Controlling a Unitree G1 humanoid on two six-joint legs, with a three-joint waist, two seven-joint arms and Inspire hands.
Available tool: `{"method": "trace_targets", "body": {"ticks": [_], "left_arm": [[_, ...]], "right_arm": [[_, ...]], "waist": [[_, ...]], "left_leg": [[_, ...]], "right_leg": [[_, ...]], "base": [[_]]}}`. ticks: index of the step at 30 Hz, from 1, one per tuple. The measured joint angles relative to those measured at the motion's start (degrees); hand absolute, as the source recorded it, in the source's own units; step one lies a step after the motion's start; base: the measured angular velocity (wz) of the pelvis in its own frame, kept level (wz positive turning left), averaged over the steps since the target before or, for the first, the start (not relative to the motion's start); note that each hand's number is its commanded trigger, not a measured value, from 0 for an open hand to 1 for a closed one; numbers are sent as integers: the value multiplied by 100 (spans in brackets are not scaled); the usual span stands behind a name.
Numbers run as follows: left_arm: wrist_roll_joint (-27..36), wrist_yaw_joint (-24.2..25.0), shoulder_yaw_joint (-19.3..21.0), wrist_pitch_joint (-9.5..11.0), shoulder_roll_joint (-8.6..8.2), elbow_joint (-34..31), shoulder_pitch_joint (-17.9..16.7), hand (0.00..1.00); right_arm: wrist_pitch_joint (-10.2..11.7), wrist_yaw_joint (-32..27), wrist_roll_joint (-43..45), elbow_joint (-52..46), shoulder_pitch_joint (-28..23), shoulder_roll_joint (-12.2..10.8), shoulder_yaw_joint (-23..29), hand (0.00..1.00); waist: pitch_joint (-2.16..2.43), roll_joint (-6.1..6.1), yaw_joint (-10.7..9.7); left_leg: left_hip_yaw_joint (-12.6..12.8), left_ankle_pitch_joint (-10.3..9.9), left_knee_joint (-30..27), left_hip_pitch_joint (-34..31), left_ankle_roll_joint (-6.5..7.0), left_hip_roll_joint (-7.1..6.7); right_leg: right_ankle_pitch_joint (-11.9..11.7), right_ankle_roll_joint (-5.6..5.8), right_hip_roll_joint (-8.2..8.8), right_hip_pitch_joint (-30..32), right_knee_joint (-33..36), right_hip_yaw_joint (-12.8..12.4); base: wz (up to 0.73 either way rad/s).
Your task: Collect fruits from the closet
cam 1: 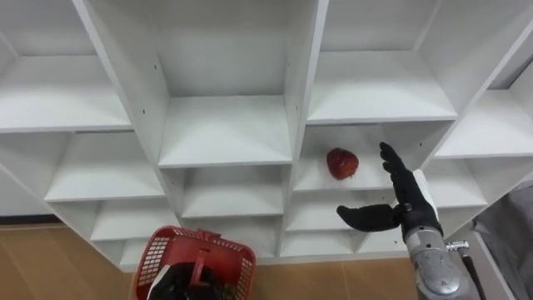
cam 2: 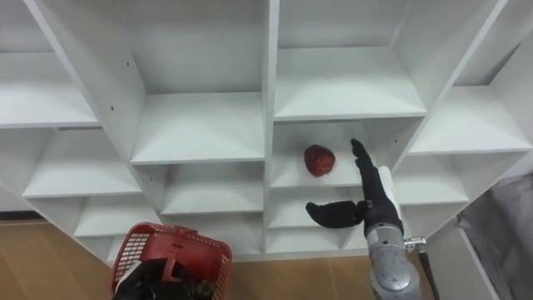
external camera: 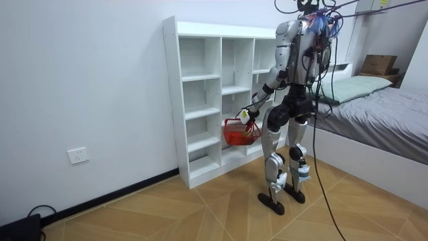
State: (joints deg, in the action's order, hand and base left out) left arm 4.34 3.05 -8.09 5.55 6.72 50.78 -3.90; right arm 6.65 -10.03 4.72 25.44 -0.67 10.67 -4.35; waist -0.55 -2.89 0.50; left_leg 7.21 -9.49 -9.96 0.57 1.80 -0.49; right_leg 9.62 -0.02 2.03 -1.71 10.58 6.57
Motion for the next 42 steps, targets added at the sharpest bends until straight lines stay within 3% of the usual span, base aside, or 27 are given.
{"method": "trace_targets", "body": {"ticks": [7,11,16,21,23,26,29,31,32,42], "left_arm": [[-268,156,4,-22,118,100,163,100],[-277,246,-5,-31,122,327,341,100],[-262,279,9,-83,217,316,392,100],[-13,289,-70,-98,300,122,443,100],[-14,374,-113,-82,302,-53,459,100],[-10,429,-143,-63,317,-60,490,100],[31,504,-277,-64,325,-35,583,100],[47,545,-306,-65,325,5,591,100],[47,549,-325,-69,328,37,592,100],[55,614,-558,-110,341,88,613,100]], "right_arm": [[37,-234,25,1210,1255,158,107,0],[93,-287,-102,1811,1693,270,107,0],[89,-371,-123,2235,1824,321,127,0],[81,-371,-391,2392,2232,452,90,0],[109,-437,-440,2677,2418,591,94,0],[108,-527,-440,2881,2545,616,93,0],[107,-607,-454,2983,2566,616,91,0],[105,-621,-461,3005,2573,616,91,0],[105,-639,-461,3006,2588,616,91,0],[102,-811,-500,3091,2688,618,15,0]], "waist": [[-65,-131,11],[-69,-149,112],[-65,-178,149],[-73,-194,213],[-86,-213,316],[-103,-225,402],[-158,-232,471],[-170,-226,484],[-205,-205,486],[-212,-197,576]], "left_leg": [[-172,1,-240,-480,-1,13],[-284,5,-370,-810,6,25],[-434,11,-494,-1106,14,10],[-423,30,-598,-1457,33,17],[-415,35,-620,-1514,41,8],[-423,35,-670,-1593,41,8],[-423,42,-687,-1655,53,8],[-424,47,-701,-1716,62,4],[-430,49,-726,-1745,64,1],[-435,94,-800,-2105,95,-25]], "right_leg": [[3,-10,10,360,134,188],[9,-27,44,618,218,315],[6,-30,83,806,228,491],[6,-30,97,1197,417,474],[7,-30,106,1249,435,473],[8,-28,113,1313,484,485],[13,-30,128,1394,555,496],[13,-31,131,1460,583,495],[14,-29,138,1487,618,501],[18,-33,185,1860,741,527]], "base": [[13],[14],[16],[1],[0],[0],[0],[0],[0],[2]]}}
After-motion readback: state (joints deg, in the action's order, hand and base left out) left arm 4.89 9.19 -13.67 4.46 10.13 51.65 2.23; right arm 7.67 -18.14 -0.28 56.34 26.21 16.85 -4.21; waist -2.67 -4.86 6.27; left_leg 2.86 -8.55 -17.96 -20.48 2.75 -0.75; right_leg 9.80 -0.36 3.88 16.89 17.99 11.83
